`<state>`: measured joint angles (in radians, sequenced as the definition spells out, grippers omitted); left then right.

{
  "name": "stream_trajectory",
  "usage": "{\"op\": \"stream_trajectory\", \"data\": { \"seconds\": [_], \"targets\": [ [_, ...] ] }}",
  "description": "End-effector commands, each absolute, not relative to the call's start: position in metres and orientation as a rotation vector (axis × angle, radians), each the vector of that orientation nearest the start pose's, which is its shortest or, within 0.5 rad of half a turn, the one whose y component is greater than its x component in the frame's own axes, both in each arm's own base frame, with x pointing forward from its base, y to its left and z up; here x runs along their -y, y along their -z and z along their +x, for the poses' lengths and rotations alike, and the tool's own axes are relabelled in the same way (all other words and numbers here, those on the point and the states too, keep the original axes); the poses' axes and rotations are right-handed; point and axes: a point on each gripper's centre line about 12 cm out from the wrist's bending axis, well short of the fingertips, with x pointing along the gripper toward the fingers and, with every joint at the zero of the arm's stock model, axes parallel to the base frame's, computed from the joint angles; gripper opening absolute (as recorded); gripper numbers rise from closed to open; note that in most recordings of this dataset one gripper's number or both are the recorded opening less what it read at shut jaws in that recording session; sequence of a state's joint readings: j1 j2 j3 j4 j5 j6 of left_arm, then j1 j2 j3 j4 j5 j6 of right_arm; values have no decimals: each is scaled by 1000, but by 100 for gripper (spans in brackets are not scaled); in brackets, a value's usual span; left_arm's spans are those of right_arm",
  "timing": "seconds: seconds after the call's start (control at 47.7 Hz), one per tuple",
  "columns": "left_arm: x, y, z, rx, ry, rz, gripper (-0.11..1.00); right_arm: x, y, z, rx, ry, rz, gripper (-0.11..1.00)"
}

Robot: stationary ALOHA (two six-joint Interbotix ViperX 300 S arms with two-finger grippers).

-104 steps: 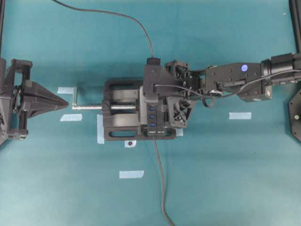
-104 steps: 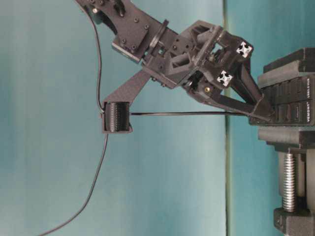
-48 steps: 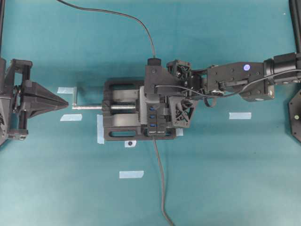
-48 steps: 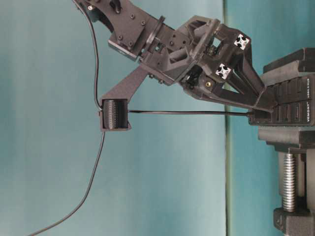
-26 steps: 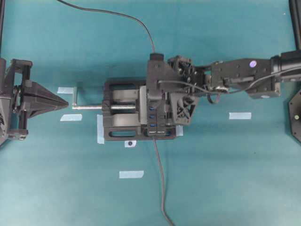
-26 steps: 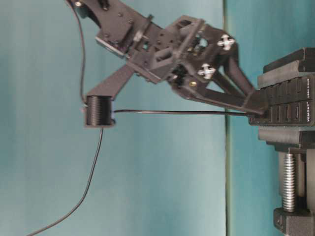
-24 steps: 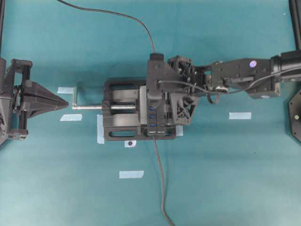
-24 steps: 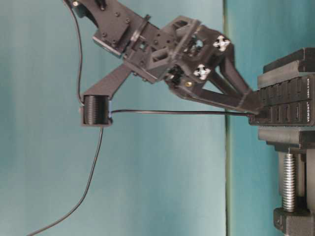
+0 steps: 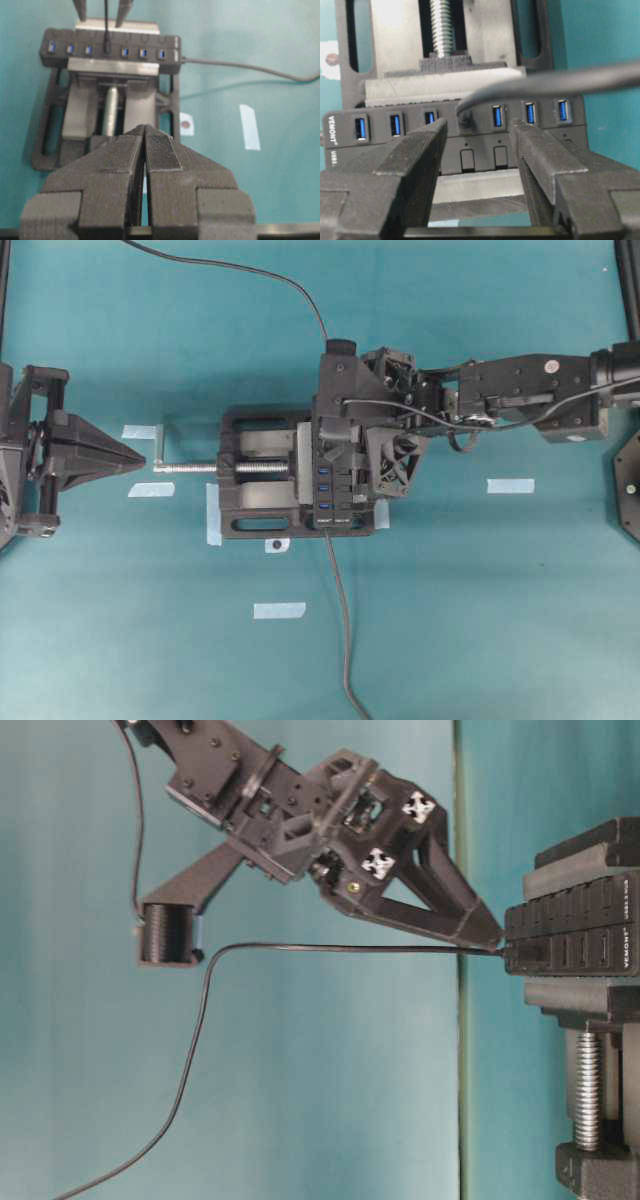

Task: Insert the USB into the center port of the fixed hub

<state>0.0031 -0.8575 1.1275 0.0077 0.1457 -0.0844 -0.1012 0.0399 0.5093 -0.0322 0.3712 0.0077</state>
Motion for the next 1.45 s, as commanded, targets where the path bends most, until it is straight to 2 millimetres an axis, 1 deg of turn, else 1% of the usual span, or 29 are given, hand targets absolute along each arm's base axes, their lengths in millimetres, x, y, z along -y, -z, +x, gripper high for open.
{"op": "stream_trajectory", "data": {
  "seconds": [0.0, 0.189, 0.88, 1.425],
  "targets": [
    [0, -248, 213, -392, -18, -76, 0, 41, -194, 397, -865, 91, 8, 62],
    [0, -249, 213, -391, -18, -76, 0, 41, -201, 393, -849, 92, 9, 62],
    [-1, -248, 213, -392, -18, -74, 0, 38, -211, 374, -840, 92, 10, 62],
    [0, -248, 213, -392, -18, -76, 0, 38, -212, 372, -835, 92, 11, 62]
  ]
}}
